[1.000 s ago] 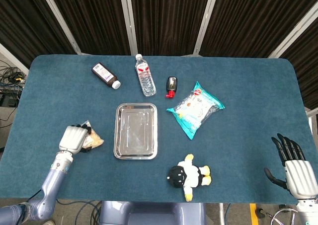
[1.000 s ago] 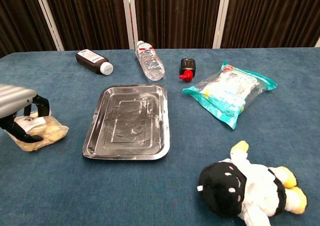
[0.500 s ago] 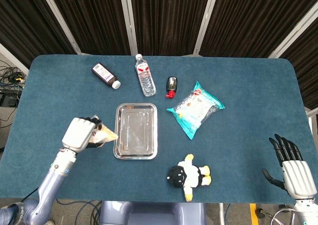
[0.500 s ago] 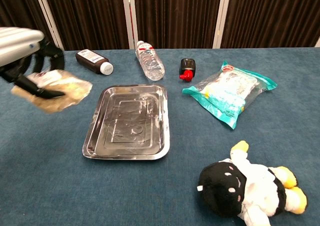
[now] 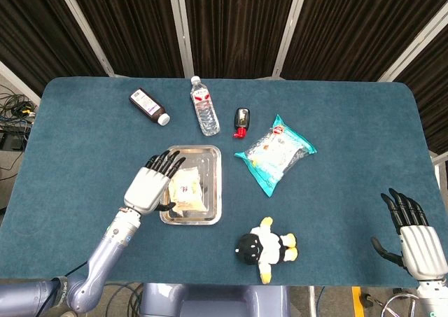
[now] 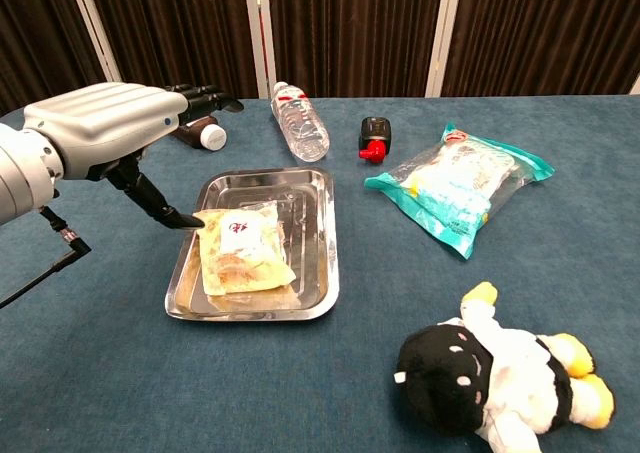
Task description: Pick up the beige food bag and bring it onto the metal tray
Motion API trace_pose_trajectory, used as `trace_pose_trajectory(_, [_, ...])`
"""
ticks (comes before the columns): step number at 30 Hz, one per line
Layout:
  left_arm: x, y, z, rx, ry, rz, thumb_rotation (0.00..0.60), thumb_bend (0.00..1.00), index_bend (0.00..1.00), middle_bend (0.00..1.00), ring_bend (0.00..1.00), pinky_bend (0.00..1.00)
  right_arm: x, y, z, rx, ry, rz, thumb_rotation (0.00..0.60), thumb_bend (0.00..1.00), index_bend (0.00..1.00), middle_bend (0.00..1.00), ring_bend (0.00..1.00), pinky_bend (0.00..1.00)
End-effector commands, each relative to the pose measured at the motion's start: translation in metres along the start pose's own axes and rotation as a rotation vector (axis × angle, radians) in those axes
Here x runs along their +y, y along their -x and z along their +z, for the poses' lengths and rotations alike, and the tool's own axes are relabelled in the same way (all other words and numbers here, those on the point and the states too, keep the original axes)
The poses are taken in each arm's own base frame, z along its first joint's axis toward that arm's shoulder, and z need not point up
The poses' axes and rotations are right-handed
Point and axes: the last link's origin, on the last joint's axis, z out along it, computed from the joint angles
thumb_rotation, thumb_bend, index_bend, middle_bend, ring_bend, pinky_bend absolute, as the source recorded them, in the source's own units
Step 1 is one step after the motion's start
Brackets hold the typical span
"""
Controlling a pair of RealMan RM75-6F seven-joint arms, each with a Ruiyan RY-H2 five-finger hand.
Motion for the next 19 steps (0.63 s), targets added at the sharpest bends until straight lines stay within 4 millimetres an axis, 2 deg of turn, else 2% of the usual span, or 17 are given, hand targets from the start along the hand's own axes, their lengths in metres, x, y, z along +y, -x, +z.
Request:
trace_pose_trajectory(1, [-0.018, -0.007, -0.019, 0.005, -0.05, -0.004, 0.6, 0.1, 0.0, 0.0, 0.0, 0.13, 0.0, 0.0, -0.001, -0.001, 0.001, -0.002, 0.6, 0.3, 0.0, 0.0, 0.0, 0.08])
trace_pose_trajectory(3, [-0.032, -0.012, -0.036, 0.011, -0.088, -0.023, 0.6, 0.1, 0.0, 0.0, 0.0, 0.13, 0.001, 0.001, -0.001, -0.006, 0.003, -0.005, 0.6, 0.3, 0.0, 0.0, 0.0, 0.08])
trace_pose_trajectory(8, [-0.085, -0.014, -0.096, 0.031, -0.216, -0.05, 0.6, 0.08, 0.0, 0.0, 0.0, 0.13, 0.001, 0.002, -0.002, -0.014, 0.008, -0.026, 0.6, 0.3, 0.0, 0.0, 0.0, 0.08])
trace_pose_trajectory(12, [-0.12, -0.009, -0.143, 0.034, -0.303, -0.08, 0.6, 0.06, 0.0, 0.0, 0.0, 0.06, -0.001, 0.004, -0.001, -0.018, 0.007, -0.035, 0.6, 0.3, 0.0, 0.0, 0.0, 0.08])
trace_pose_trajectory(16, [-0.136, -0.002, -0.166, 0.024, -0.327, -0.088, 0.6, 0.05, 0.0, 0.0, 0.0, 0.03, -0.002, 0.006, -0.002, -0.024, 0.008, -0.042, 0.6, 0.3, 0.0, 0.0, 0.0, 0.08])
trace_pose_trajectory(19, [-0.143, -0.001, -0.173, 0.033, -0.334, -0.093, 0.6, 0.04, 0.0, 0.0, 0.0, 0.03, -0.002, 0.006, -0.003, -0.023, 0.01, -0.045, 0.6, 0.3, 0.0, 0.0, 0.0, 0.08])
